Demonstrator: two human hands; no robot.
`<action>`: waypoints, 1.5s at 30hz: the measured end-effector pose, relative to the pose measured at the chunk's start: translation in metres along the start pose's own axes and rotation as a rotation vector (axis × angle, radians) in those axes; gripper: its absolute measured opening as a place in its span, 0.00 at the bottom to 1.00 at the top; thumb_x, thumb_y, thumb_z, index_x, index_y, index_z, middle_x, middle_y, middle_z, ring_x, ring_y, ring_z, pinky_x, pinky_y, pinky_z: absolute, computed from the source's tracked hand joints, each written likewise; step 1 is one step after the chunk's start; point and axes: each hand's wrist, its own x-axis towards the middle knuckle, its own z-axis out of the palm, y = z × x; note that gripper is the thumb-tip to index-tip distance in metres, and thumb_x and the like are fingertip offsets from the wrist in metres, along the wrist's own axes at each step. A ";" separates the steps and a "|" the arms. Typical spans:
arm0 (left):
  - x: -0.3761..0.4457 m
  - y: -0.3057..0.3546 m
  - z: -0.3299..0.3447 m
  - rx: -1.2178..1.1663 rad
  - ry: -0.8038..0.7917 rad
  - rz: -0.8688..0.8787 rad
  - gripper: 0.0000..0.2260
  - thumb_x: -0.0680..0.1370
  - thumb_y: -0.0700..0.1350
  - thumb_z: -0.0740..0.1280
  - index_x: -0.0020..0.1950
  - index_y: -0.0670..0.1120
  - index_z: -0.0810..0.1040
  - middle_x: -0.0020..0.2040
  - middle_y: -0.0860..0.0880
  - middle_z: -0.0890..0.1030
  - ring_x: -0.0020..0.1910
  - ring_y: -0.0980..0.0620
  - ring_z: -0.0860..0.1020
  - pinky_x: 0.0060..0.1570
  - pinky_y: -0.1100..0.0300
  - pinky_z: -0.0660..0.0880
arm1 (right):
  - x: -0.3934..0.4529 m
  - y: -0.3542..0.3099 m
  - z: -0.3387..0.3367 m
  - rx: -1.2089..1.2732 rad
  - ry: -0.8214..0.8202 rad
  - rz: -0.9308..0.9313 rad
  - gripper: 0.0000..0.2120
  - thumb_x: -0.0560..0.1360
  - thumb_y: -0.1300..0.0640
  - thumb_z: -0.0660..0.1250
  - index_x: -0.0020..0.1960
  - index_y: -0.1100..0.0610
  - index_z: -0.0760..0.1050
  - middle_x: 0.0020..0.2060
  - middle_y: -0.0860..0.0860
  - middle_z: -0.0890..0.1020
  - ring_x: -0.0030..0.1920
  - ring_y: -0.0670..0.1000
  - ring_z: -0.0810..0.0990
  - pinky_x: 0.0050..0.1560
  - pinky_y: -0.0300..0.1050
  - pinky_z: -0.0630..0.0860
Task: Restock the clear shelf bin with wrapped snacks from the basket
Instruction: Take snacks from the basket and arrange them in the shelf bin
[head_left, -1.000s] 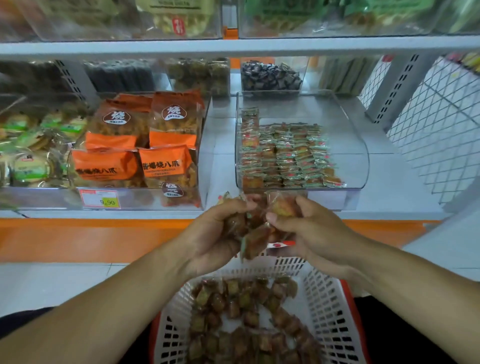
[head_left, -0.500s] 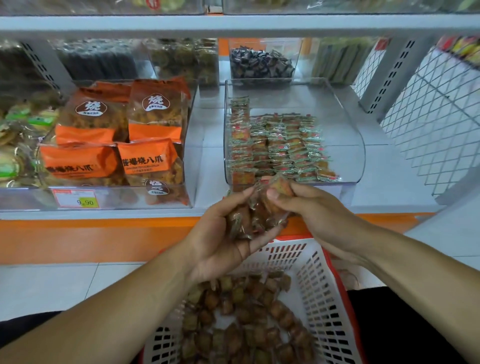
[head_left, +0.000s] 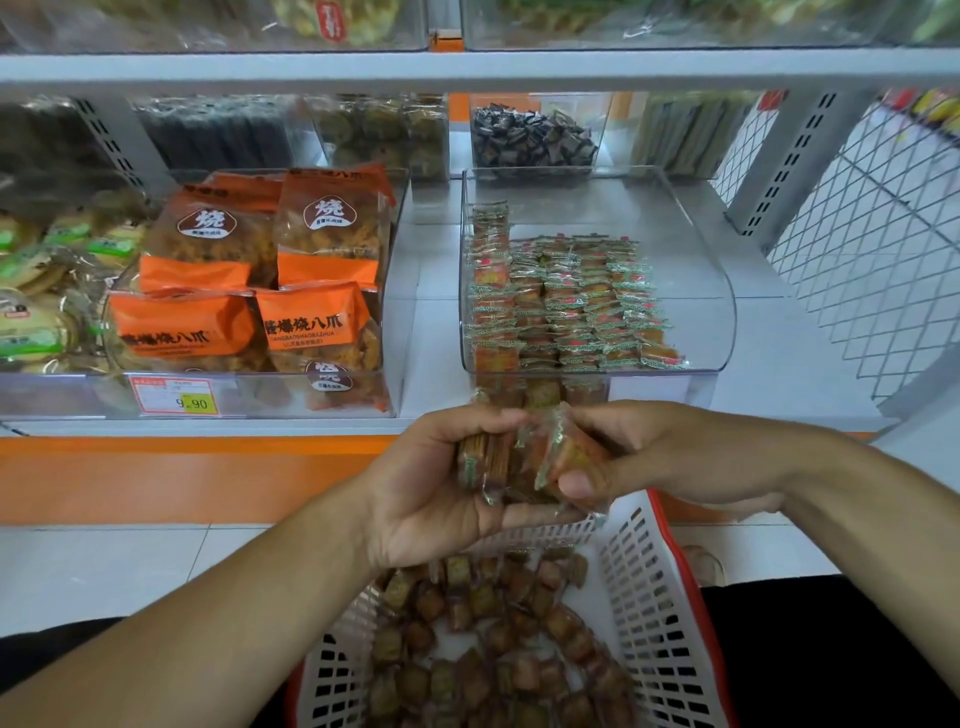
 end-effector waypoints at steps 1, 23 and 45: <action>0.000 0.000 0.000 0.009 -0.018 -0.016 0.25 0.71 0.41 0.72 0.67 0.34 0.77 0.64 0.33 0.78 0.62 0.37 0.79 0.68 0.39 0.71 | -0.001 0.000 0.000 0.002 -0.027 0.011 0.21 0.76 0.55 0.71 0.67 0.57 0.74 0.56 0.47 0.83 0.59 0.46 0.80 0.60 0.39 0.75; 0.002 0.002 -0.006 0.103 0.189 -0.017 0.24 0.78 0.60 0.69 0.65 0.44 0.81 0.62 0.39 0.82 0.58 0.40 0.83 0.53 0.47 0.81 | 0.009 0.005 0.007 0.088 0.124 -0.192 0.31 0.74 0.52 0.73 0.73 0.40 0.66 0.57 0.42 0.83 0.60 0.46 0.80 0.55 0.39 0.77; 0.005 0.012 0.024 0.663 0.425 0.606 0.25 0.72 0.68 0.68 0.62 0.56 0.80 0.55 0.50 0.86 0.55 0.51 0.85 0.49 0.61 0.81 | 0.020 -0.008 0.020 0.880 -0.060 -0.282 0.33 0.78 0.53 0.67 0.77 0.65 0.60 0.75 0.69 0.60 0.76 0.69 0.58 0.75 0.71 0.51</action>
